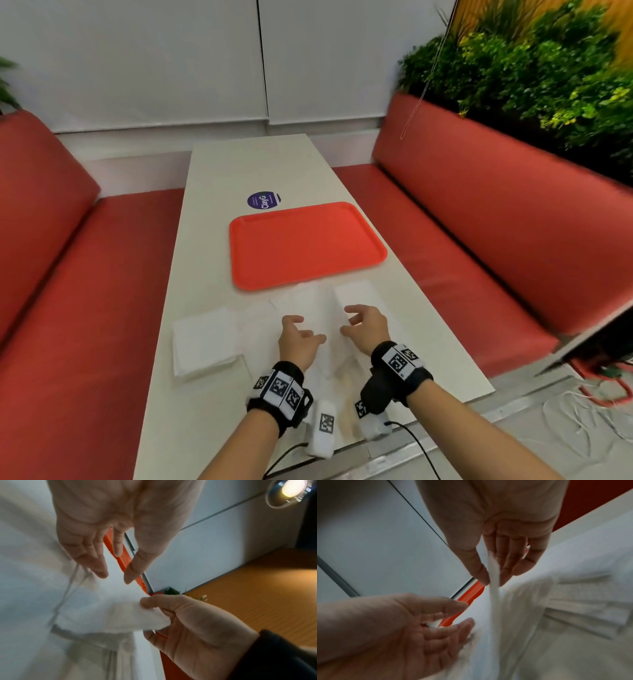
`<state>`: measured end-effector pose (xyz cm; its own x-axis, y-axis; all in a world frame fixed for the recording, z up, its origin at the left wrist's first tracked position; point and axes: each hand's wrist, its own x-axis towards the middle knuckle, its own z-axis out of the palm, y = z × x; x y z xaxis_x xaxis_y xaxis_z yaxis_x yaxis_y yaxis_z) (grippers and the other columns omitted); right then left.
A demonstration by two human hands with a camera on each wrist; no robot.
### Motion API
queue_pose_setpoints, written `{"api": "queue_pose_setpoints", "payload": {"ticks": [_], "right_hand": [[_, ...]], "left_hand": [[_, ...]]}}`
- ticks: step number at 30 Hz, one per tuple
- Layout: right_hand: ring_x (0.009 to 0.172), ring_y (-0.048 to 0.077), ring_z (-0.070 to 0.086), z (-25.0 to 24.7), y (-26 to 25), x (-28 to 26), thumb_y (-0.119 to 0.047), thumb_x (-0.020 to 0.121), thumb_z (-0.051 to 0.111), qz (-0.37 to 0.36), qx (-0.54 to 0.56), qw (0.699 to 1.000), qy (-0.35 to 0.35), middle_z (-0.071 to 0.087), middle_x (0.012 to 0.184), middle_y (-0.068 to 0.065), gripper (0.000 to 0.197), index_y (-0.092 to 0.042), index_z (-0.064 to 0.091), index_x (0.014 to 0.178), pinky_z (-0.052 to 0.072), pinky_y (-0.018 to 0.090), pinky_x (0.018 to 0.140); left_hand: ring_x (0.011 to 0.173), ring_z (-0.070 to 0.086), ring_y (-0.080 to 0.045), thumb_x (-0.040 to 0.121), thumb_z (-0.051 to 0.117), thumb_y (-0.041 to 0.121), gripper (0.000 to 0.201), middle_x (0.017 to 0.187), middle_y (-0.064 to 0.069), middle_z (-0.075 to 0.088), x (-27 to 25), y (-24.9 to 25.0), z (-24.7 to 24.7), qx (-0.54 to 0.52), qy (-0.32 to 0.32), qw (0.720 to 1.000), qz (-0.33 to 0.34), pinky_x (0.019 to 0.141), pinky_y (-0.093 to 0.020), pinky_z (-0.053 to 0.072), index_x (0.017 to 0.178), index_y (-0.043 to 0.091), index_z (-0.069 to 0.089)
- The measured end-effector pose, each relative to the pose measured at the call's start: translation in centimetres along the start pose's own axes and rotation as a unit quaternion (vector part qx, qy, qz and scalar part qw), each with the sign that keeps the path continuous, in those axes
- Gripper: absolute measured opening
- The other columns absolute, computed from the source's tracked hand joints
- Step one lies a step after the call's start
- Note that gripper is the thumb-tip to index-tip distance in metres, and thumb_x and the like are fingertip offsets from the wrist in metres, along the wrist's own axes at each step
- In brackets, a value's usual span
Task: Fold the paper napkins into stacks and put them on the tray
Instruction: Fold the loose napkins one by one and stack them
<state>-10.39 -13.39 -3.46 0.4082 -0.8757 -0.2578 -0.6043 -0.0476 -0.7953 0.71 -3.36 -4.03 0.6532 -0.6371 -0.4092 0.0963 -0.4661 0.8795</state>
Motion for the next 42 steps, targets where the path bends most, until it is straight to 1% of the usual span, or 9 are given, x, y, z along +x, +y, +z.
{"api": "queue_pose_setpoints", "payload": {"ticks": [5, 10, 15, 18, 21, 25, 28, 35, 42], "right_hand": [[0.084, 0.025, 0.067, -0.8, 0.6, -0.1, -0.011, 0.081, 0.074, -0.014, 0.147, 0.989, 0.001, 0.066, 0.086, 0.009, 0.038, -0.011, 0.068, 0.119, 0.056, 0.036, 0.079], [0.065, 0.018, 0.059, -3.4, 1.4, -1.7, 0.0, 0.087, 0.066, 0.033, 0.362, 0.926, -0.096, 0.06, 0.074, 0.009, 0.033, -0.015, 0.064, 0.117, 0.05, 0.027, 0.064], [0.079, 0.024, 0.069, -4.1, 1.5, -3.3, -0.005, 0.082, 0.073, 0.02, 0.265, 0.957, -0.113, 0.073, 0.084, 0.014, 0.031, -0.015, 0.07, 0.112, 0.056, 0.044, 0.076], [0.088, 0.018, 0.066, -3.5, 1.2, -3.9, -0.021, 0.079, 0.08, -0.03, 0.178, 0.982, -0.046, 0.07, 0.101, 0.005, 0.027, -0.024, 0.072, 0.105, 0.053, 0.027, 0.073], [0.093, 0.005, 0.059, -2.8, 0.1, -5.3, -0.029, 0.077, 0.081, -0.134, 0.087, 0.986, 0.055, 0.058, 0.108, -0.013, 0.023, -0.035, 0.07, 0.096, 0.044, 0.012, 0.073], [0.08, 0.011, 0.069, -1.5, -2.4, -6.8, -0.036, 0.074, 0.083, -0.162, 0.165, 0.973, 0.007, 0.072, 0.091, -0.007, 0.021, -0.026, 0.075, 0.091, 0.055, 0.022, 0.071], [0.077, 0.016, 0.073, -0.4, -3.3, -7.2, -0.036, 0.073, 0.084, -0.126, 0.217, 0.968, -0.01, 0.075, 0.087, -0.003, 0.028, -0.022, 0.075, 0.095, 0.06, 0.035, 0.077], [0.088, 0.022, 0.074, 0.1, -3.7, -7.7, -0.024, 0.081, 0.078, -0.143, 0.276, 0.947, -0.08, 0.077, 0.091, 0.006, 0.022, -0.01, 0.077, 0.098, 0.059, 0.034, 0.079], [0.075, 0.023, 0.072, -1.0, -1.7, -4.9, 0.003, 0.087, 0.063, -0.083, 0.265, 0.96, -0.021, 0.077, 0.08, 0.01, 0.019, -0.005, 0.073, 0.101, 0.057, 0.03, 0.06]], "left_hand": [[0.092, 0.063, -0.024, 0.084, 0.074, 0.019, 0.04, 0.1, -0.008, 0.063, -0.9, -0.8, 0.0, -0.096, 0.055, 0.993, -0.031, 0.086, -0.036, 0.052, 0.117, 0.01, 0.053], [0.079, 0.07, -0.028, 0.093, 0.065, 0.025, 0.026, 0.089, -0.018, 0.075, -2.8, -0.1, 0.1, -0.24, -0.022, 0.969, -0.055, 0.074, -0.038, 0.058, 0.096, 0.0, 0.071], [0.088, 0.071, -0.032, 0.089, 0.068, 0.006, 0.012, 0.095, -0.02, 0.075, -2.6, 0.5, -0.5, -0.266, 0.023, 0.964, -0.014, 0.07, -0.035, 0.058, 0.092, -0.005, 0.072], [0.09, 0.072, -0.032, 0.078, 0.08, 0.008, 0.014, 0.087, -0.013, 0.076, -2.5, 0.4, -1.2, -0.233, 0.057, 0.97, 0.027, 0.079, -0.04, 0.059, 0.089, 0.0, 0.074], [0.066, 0.063, -0.019, 0.067, 0.088, 0.013, 0.023, 0.067, -0.001, 0.068, -3.2, 0.7, -1.7, -0.187, 0.075, 0.975, 0.098, 0.07, -0.031, 0.055, 0.068, 0.002, 0.069], [0.055, 0.044, -0.011, 0.065, 0.087, 0.004, 0.037, 0.053, 0.008, 0.048, -4.5, 1.0, -2.0, -0.167, 0.052, 0.969, 0.173, 0.06, -0.021, 0.041, 0.051, 0.014, 0.054], [0.058, 0.054, -0.012, 0.064, 0.087, 0.001, 0.035, 0.055, 0.001, 0.058, -5.2, 1.1, -2.5, -0.173, -0.003, 0.966, 0.19, 0.064, -0.024, 0.047, 0.05, 0.008, 0.055], [0.068, 0.06, -0.023, 0.063, 0.09, 0.011, 0.041, 0.067, -0.015, 0.062, -5.8, 0.9, -5.4, -0.216, -0.081, 0.957, 0.174, 0.068, -0.033, 0.05, 0.059, 0.0, 0.051], [0.081, 0.067, -0.031, 0.082, 0.074, 0.002, 0.031, 0.087, -0.021, 0.072, -5.4, 1.1, -6.4, -0.274, 0.014, 0.951, 0.139, 0.077, -0.04, 0.053, 0.09, -0.012, 0.047]]}}
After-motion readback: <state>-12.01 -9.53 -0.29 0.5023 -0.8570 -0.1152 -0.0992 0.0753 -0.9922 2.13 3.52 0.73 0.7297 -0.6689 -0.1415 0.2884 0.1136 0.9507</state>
